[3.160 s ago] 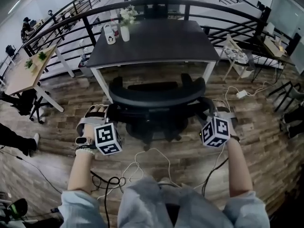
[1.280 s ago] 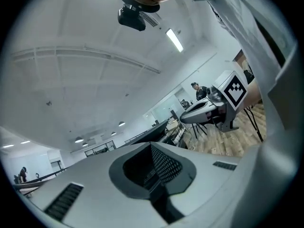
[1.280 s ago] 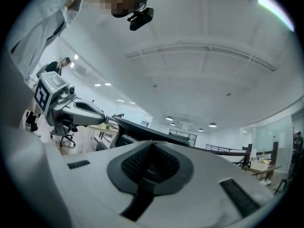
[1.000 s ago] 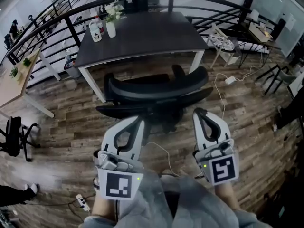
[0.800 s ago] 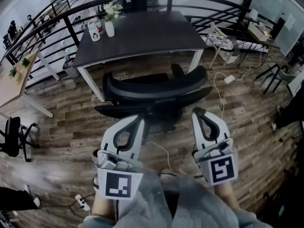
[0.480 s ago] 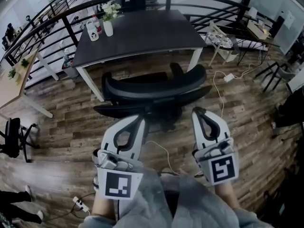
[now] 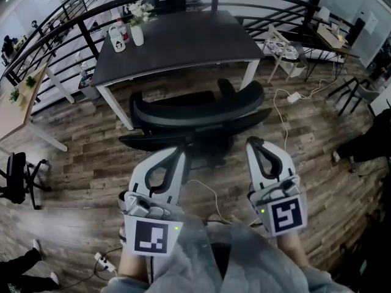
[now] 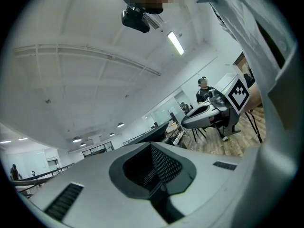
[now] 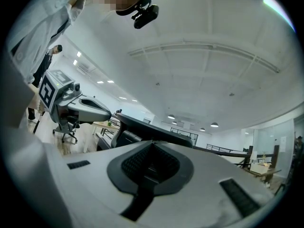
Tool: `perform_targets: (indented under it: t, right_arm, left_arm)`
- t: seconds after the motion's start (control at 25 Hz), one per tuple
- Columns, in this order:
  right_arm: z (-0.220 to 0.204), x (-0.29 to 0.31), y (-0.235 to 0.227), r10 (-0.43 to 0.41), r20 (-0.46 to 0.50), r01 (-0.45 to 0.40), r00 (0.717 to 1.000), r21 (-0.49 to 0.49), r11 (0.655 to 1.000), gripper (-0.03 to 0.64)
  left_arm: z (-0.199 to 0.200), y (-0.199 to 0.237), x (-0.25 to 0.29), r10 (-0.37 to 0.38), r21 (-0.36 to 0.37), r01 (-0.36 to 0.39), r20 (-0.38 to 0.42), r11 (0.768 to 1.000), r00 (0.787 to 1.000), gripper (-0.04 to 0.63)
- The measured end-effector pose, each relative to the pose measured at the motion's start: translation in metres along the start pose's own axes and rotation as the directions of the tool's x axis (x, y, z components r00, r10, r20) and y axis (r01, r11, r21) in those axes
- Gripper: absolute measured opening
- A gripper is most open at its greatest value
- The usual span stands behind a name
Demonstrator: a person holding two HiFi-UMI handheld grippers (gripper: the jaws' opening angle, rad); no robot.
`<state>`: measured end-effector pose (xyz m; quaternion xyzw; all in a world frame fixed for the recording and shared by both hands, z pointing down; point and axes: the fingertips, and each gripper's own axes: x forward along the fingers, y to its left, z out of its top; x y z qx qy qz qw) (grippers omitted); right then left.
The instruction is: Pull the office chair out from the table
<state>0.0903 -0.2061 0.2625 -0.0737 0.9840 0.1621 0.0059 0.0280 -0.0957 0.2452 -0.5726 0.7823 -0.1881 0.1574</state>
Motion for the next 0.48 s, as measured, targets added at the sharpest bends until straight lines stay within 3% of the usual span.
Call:
perform_targets:
  t: [0.48]
  right_arm:
    - [-0.0062, 0.0033, 0.0037, 0.016, -0.020, -0.016, 1.000, -0.006, 1.000, 0.003]
  left_arm:
    - [-0.0009, 0.0085, -0.0028, -0.005, -0.083, 0.006, 0.015, 0.997, 1.000, 0.000]
